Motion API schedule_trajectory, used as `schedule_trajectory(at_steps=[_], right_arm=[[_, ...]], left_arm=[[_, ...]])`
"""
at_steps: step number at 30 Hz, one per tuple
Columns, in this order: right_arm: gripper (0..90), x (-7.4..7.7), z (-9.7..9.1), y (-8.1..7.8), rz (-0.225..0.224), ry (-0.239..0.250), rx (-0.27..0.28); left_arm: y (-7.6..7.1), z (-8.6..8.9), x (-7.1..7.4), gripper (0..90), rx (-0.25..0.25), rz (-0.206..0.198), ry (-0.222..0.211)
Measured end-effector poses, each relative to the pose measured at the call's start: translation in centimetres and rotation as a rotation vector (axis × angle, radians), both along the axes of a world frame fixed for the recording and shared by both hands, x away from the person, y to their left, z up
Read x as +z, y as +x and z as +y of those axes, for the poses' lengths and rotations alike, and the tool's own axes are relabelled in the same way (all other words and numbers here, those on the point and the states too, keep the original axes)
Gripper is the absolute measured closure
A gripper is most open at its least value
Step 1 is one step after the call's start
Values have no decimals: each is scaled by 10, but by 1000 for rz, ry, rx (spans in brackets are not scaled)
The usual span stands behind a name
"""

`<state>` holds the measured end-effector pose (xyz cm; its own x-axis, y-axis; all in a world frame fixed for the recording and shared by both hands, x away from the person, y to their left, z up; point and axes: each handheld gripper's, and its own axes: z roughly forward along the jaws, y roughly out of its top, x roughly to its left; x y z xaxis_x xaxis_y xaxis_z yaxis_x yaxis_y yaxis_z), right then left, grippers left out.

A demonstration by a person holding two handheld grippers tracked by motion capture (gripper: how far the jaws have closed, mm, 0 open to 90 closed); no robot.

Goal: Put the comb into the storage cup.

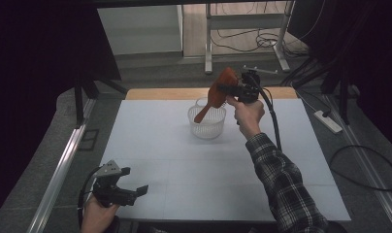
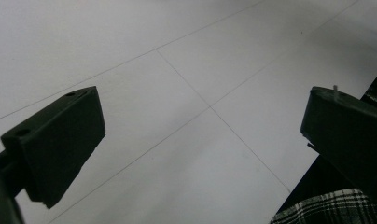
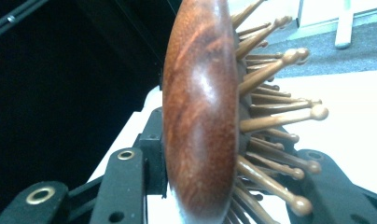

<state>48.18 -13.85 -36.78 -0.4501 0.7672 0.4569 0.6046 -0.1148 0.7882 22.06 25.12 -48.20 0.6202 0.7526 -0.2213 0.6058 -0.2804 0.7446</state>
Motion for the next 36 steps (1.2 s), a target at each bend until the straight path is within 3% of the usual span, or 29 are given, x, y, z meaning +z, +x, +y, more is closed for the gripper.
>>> schedule_trajectory(at_steps=[17, 26, 36], right_arm=[[550, -29, 8, -1, 34, -32, -2], [548, -41, 12, -4, 29, -69, -8], [543, -48, 13, -6, 25, -65, -16]], left_arm=[[0, 0, 0, 0, -3, -3, 1], [0, 1, 0, 0, -2, 1, -2], [1, 1, 0, 0, -2, 3, -4]])
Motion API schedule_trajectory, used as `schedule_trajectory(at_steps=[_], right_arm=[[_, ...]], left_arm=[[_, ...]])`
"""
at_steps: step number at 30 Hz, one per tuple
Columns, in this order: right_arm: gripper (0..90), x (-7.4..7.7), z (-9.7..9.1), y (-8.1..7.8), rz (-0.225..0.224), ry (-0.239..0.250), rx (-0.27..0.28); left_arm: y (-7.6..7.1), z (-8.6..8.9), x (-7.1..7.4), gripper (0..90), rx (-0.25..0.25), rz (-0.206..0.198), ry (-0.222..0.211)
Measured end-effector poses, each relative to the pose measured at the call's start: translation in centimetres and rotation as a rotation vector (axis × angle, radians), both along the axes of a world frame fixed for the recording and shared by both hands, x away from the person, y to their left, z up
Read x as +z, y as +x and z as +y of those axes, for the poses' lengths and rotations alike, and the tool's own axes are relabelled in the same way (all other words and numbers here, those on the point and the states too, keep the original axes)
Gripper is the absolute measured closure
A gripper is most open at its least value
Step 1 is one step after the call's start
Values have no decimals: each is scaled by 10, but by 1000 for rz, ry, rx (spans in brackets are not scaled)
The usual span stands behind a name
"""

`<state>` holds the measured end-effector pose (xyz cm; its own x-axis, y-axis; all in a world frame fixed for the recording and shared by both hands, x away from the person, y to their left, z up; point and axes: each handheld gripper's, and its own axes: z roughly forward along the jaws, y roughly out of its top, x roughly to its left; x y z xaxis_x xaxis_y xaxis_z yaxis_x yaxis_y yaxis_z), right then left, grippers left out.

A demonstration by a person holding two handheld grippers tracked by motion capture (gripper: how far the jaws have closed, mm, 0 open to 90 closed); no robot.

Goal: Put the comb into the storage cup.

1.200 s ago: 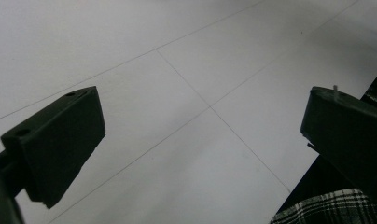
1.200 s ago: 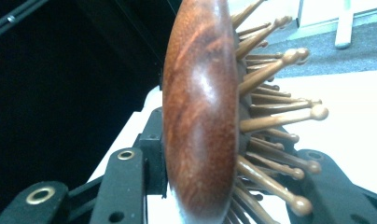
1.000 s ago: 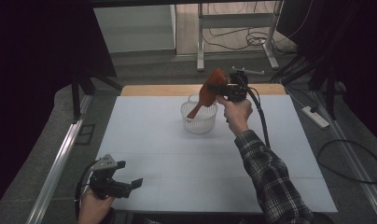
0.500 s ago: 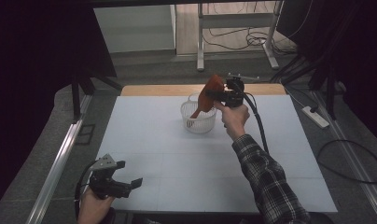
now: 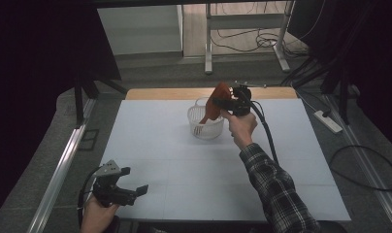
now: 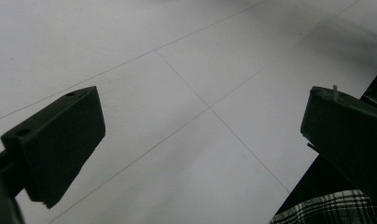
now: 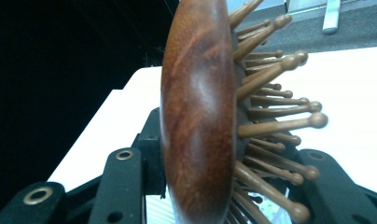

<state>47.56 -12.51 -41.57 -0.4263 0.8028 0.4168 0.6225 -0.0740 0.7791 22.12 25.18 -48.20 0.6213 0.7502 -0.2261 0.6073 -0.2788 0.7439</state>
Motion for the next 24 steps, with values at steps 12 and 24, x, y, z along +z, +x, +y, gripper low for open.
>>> schedule_trajectory(at_steps=[12, 24], right_arm=[[490, -10, -8, -3, 7, 29, -43], [461, -18, -18, -1, 34, 62, -66]], left_arm=[[1, -1, 0, 0, 1, 4, 2], [2, -1, 0, 0, 2, 7, 5]])
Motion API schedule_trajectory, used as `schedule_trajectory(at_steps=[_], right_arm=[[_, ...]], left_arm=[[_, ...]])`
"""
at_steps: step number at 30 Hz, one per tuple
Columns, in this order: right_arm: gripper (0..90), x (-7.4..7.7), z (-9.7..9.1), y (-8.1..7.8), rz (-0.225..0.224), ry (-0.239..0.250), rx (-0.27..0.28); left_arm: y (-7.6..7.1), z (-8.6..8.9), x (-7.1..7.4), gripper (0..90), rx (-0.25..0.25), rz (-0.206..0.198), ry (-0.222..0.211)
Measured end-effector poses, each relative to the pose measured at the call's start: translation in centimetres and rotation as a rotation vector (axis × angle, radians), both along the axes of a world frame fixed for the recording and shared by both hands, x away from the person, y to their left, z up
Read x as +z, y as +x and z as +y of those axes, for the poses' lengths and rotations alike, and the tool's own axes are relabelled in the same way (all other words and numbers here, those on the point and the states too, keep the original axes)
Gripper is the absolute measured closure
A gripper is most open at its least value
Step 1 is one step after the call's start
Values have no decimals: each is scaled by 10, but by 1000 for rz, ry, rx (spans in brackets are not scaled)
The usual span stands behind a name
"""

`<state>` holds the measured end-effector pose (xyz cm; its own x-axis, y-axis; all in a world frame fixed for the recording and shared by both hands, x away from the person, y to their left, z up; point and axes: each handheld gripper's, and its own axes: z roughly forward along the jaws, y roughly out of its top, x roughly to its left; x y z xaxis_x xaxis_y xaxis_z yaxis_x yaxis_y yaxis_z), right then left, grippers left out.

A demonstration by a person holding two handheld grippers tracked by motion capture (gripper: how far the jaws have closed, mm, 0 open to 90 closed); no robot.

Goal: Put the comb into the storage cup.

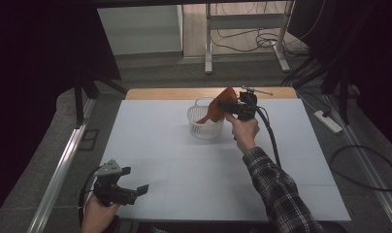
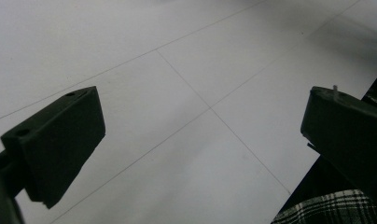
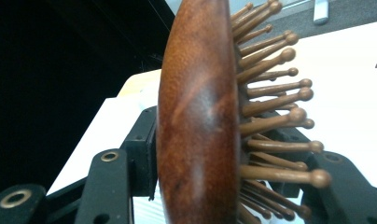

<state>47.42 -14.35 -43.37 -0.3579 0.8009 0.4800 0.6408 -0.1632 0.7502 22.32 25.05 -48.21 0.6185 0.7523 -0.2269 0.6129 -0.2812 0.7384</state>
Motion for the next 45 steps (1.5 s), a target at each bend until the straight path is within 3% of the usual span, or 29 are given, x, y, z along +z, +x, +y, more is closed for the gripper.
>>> schedule_trajectory(at_steps=[17, 26, 39, 45], right_arm=[[443, -5, -2, 4, 30, 39, -11], [380, -8, -2, 6, 52, 48, 0], [247, -1, -5, 4, 6, -24, 24], [190, 2, -3, 1, -24, -103, 64]], left_arm=[[0, 0, 0, 0, -1, 2, 1], [0, 0, 0, 0, -1, 2, -3], [0, 0, 0, 0, -1, 4, -3], [0, 1, 0, 0, 0, 3, -7]])
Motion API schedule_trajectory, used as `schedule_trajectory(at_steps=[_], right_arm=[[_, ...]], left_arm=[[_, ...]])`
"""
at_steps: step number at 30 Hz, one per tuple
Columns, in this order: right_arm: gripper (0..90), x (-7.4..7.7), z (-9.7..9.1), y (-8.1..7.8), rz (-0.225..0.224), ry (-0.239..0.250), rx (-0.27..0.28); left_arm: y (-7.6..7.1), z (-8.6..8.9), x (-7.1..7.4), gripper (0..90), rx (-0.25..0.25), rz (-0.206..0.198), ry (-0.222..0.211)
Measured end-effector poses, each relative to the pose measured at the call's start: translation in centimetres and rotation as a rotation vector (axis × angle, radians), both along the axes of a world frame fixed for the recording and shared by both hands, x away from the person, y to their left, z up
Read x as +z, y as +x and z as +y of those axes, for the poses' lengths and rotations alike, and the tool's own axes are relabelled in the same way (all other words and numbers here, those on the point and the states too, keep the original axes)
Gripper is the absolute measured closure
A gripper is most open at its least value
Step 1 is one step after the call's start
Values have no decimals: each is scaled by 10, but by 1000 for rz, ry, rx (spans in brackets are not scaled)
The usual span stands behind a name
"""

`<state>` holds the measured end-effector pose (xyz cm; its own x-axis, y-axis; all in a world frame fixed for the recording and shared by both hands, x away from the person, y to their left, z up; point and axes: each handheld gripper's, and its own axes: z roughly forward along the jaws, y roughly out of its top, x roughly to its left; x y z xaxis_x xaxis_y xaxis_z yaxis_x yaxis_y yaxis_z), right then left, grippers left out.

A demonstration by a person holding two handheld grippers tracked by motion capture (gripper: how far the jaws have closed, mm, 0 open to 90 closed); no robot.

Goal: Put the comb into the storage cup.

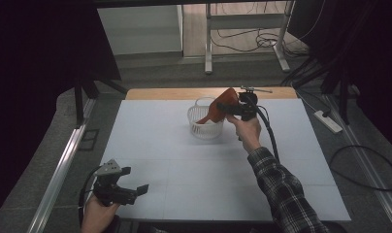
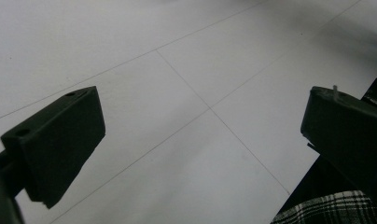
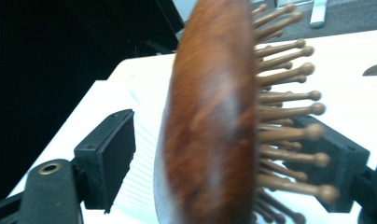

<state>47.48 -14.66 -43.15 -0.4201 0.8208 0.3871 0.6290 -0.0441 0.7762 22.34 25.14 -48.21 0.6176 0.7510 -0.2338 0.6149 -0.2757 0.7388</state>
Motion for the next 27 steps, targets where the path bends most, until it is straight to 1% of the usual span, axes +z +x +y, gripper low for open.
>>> schedule_trajectory(at_steps=[3, 6, 9, 12, 14, 17, 21, 23, 27], right_arm=[[188, 2, 1, -2, -10, -29, 28], [187, 3, 3, -3, -15, -59, 41], [175, 5, 4, -5, -28, -72, 64], [158, 6, 5, -6, -31, -91, 75], [155, 7, 4, -6, -27, -92, 82], [148, 9, 2, -7, -31, -100, 93], [124, 10, 3, -9, -42, -140, 112], [117, 11, 3, -10, -42, -147, 118], [84, 12, 4, -12, -54, -181, 137]], left_arm=[[0, 1, 0, 0, 3, -3, -5], [-1, 2, 1, 0, 10, -14, -17], [-2, 4, 1, 0, 13, -13, -27], [-3, 3, 1, 0, 13, -16, -20], [-3, 3, 2, 0, 13, -19, -15], [-3, 3, 1, 0, 12, -20, -18], [-3, 4, 1, 0, 10, -19, -23], [-3, 4, 1, 0, 9, -18, -26], [-3, 4, 1, 0, 4, -16, -25]])
